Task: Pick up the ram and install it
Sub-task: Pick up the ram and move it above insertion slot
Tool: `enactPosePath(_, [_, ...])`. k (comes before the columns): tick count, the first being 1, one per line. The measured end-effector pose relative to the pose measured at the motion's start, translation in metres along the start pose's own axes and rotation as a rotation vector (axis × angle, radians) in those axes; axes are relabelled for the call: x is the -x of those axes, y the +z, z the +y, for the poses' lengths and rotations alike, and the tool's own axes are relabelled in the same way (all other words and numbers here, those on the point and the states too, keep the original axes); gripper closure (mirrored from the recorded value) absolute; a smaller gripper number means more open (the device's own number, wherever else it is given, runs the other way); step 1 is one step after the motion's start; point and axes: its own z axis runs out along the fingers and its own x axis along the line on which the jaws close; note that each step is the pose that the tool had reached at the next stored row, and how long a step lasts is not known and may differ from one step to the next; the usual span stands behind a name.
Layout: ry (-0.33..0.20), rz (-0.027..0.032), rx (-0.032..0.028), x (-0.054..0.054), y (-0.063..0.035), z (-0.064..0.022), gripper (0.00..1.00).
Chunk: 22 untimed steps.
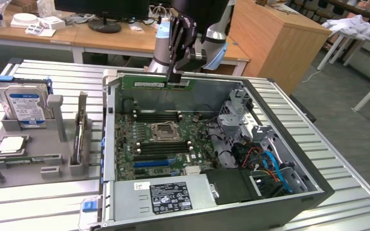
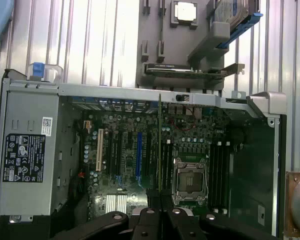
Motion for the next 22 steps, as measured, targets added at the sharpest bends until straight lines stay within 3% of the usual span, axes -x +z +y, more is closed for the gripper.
enactPosePath(12, [0.000, 0.0001, 0.0001, 0.000, -0.0001, -0.0012, 0.88])
enactPosePath(22, [0.000, -0.0001, 0.0012, -0.001, -0.0007, -0.0106, 0.88])
